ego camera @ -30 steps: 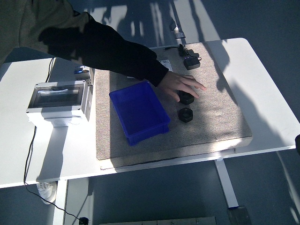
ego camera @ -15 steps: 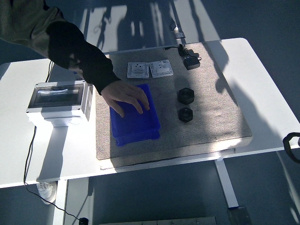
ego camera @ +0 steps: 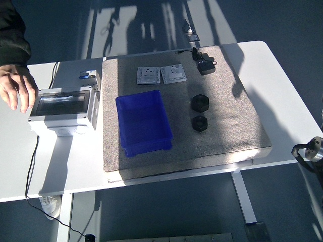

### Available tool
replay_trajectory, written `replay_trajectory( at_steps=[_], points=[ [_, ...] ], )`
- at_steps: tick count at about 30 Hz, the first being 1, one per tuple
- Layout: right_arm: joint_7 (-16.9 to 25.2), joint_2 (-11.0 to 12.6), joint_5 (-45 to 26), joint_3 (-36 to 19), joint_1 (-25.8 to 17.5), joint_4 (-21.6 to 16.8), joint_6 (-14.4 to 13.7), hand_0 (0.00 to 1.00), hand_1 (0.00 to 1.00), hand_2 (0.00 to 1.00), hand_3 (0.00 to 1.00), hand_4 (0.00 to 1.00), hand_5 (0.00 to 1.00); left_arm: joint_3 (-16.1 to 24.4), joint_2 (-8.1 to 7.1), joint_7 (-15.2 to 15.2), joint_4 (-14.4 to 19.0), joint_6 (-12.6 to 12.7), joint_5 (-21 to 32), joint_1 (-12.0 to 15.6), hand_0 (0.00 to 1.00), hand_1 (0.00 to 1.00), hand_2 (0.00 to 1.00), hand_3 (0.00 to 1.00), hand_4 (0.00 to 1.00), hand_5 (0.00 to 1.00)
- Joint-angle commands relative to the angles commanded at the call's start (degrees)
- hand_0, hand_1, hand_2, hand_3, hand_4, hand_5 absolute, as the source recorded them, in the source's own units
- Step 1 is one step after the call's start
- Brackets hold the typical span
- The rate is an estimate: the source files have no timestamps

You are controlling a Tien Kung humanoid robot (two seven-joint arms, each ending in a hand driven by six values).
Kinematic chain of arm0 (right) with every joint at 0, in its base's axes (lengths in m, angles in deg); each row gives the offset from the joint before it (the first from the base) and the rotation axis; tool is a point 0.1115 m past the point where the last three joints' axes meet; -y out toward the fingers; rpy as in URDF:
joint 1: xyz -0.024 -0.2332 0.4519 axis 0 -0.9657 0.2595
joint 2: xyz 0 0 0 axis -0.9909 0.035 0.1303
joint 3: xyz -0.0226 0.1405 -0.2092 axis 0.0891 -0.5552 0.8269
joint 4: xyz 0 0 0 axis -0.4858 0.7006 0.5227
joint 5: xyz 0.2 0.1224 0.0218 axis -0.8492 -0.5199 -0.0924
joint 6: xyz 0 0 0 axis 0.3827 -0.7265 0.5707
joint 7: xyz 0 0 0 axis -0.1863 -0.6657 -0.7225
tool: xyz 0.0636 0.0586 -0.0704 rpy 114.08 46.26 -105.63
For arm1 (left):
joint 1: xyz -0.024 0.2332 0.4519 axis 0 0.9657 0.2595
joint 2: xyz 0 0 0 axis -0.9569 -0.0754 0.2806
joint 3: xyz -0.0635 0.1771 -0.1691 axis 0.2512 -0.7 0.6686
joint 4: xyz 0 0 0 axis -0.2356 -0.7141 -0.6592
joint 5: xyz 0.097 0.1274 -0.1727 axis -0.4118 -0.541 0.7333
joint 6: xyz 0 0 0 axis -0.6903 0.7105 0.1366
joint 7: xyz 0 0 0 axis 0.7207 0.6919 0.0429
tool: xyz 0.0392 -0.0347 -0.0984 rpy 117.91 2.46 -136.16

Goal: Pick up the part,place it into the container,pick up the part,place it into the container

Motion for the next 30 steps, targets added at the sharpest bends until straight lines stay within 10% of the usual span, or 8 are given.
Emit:
replay_trajectory(
  at_steps=[3,4,24,30],
  points=[
    [-5.9,0.14,5.99,3.56,1.75,-0.44,2.4,0.998,0.924,0.889,0.913,0.961,0.983,0.29,-0.06,0.01,0.0,0.14,0.08,-0.03,0.624,0.633,0.638,0.643,0.617,0.827],
    [-8.15,0.3,8.3,4.97,2.42,-0.45,3.59,0.998,0.894,0.865,0.863,0.902,0.63,0.42,-0.09,0.02,0.0,0.19,0.03,-0.08,0.623,0.633,0.635,0.638,0.617,0.828],
    [-45.95,-0.67,50.38,27.11,11.71,0.89,28.39,0.998,0.87,0.848,0.835,0.874,0.4,1.11,-0.67,-0.15,0.0,0.41,-0.2,-0.51,0.623,0.631,0.628,0.634,0.616,0.825],
    [-51.4,-1.76,61.01,31.75,13.48,2.66,30.23,0.998,0.87,0.85,0.834,0.867,0.385,1.02,-0.79,-0.25,0.0,0.36,-0.2,-0.61,0.621,0.63,0.623,0.631,0.615,0.822]
  ],
)
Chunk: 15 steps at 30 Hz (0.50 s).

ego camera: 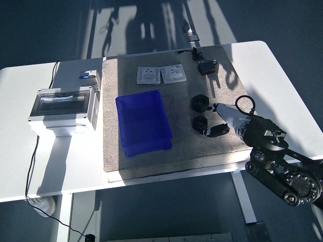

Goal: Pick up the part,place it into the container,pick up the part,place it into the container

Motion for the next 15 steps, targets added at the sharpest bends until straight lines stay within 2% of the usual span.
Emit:
replay_trajectory(
  at_steps=[4,15],
  points=[
    [-0.17,-0.41,4.04,2.25,0.91,0.95,-0.41,0.998,0.87,0.851,0.834,0.866,0.364,0.07,-0.13,-0.06,0.0,-0.02,-0.19,-0.1,0.621,0.63,0.62,0.628,0.615,0.815],
    [1.56,-1.8,4.51,6.29,1.73,3.73,-2.19,0.998,0.863,0.851,0.829,0.863,0.358,1.06,-0.29,-0.01,0.0,0.46,-0.14,-0.3,0.62,0.629,0.618,0.627,0.614,0.814]
  ],
)
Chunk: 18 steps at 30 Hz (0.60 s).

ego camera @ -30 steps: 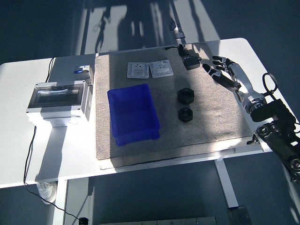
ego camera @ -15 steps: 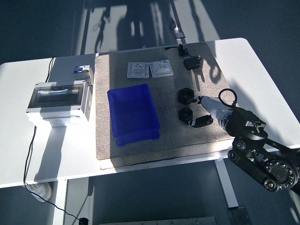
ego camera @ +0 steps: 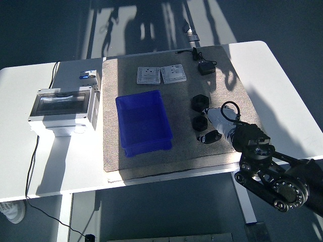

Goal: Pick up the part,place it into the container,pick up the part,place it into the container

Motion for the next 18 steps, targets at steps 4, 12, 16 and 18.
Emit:
replay_trajectory(
  at_steps=[4,12,16,18],
  points=[
    [1.77,-0.85,1.48,-0.44,-0.31,3.11,-2.61,0.998,0.845,0.842,0.819,0.858,0.354,0.22,-0.03,-0.12,0.0,0.06,-0.34,-0.1,0.618,0.629,0.617,0.626,0.614,0.813],
    [4.52,-1.12,2.21,0.23,-0.19,4.8,-6.28,0.95,0.782,0.755,0.758,0.81,0.333,0.64,-0.14,-0.39,0.0,0.05,-0.97,-0.17,0.618,0.629,0.616,0.625,0.614,0.808],
    [5.4,-1.26,1.7,0.25,-0.16,5.14,-7.38,0.867,0.651,0.509,0.605,0.709,0.27,0.96,-0.19,-0.46,0.0,0.13,-1.21,-0.25,0.617,0.629,0.615,0.626,0.614,0.808],
    [5.76,-1.37,1.29,-0.1,-0.34,5.36,-7.77,0.867,0.651,0.509,0.605,0.709,0.27,1.11,-0.23,-0.47,0.0,0.16,-1.31,-0.29,0.617,0.629,0.615,0.626,0.614,0.808]
  ],
)
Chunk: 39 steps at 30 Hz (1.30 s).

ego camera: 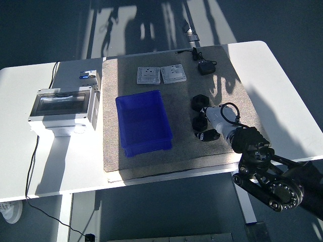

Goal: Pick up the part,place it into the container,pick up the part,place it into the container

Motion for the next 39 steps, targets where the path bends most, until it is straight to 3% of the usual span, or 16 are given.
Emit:
replay_trajectory(
  at_steps=[1,12,13,15,26,30,33,36,37,39],
  points=[
    [0.13,-0.04,-0.25,-0.11,-0.08,0.12,-0.11,0.838,0.617,0.464,0.559,0.688,0.27,0.04,-0.02,0.01,0.0,0.03,0.06,0.0,0.617,0.629,0.613,0.624,0.612,0.809],
    [1.25,-0.38,-2.15,-0.13,-0.58,1.46,-1.3,0.828,0.603,0.457,0.554,0.699,0.269,0.51,-0.18,0.02,0.0,0.16,-0.16,-0.15,0.615,0.628,0.612,0.623,0.607,0.814],
    [1.47,-0.35,-2.16,-0.34,-0.7,1.44,-1.57,0.818,0.535,0.407,0.54,0.694,0.279,0.57,-0.2,0.02,0.0,0.17,-0.19,-0.15,0.615,0.628,0.611,0.622,0.609,0.823],
    [1.77,-0.3,-2.1,-0.65,-0.86,1.3,-1.97,0.818,0.535,0.407,0.54,0.694,0.279,0.64,-0.22,0.02,0.0,0.19,-0.24,-0.14,0.615,0.628,0.611,0.622,0.609,0.823],
    [6.19,1.17,-10.19,-3.26,0.54,-1.21,-8.21,0.782,0.503,0.388,0.523,0.659,0.259,0.83,-0.2,-0.09,0.0,0.23,-0.09,0.08,0.615,0.627,0.609,0.619,0.601,0.825],
    [9.59,0.6,-14.96,0.14,3.64,-3.56,-12.3,0.782,0.503,0.388,0.523,0.659,0.259,0.78,-0.32,-0.17,0.0,0.17,-0.04,0.1,0.615,0.627,0.609,0.619,0.601,0.825],
    [13.15,-0.9,-18.32,3.93,6.81,-5.06,-13.83,0.769,0.505,0.415,0.53,0.649,0.269,0.74,-0.47,-0.32,0.0,0.03,-0.57,-0.11,0.615,0.628,0.611,0.619,0.59,0.826],
    [14.28,-2.29,-18.08,7.63,9.01,-5.22,-13.14,0.769,0.505,0.415,0.53,0.649,0.269,0.61,-0.55,-0.38,0.0,-0.01,-0.58,-0.28,0.615,0.628,0.611,0.619,0.59,0.826],
    [13.89,-2.58,-17.47,8.73,9.53,-5.14,-12.43,0.78,0.581,0.561,0.592,0.639,0.28,0.54,-0.57,-0.37,0.0,0.0,-0.47,-0.32,0.615,0.627,0.609,0.617,0.583,0.825],
    [12.17,-3.03,-15.8,11.03,10.48,-4.83,-10.44,0.78,0.581,0.561,0.592,0.639,0.28,0.47,-0.62,-0.31,0.0,0.04,-0.29,-0.4,0.615,0.627,0.609,0.617,0.583,0.825]
  ],
)
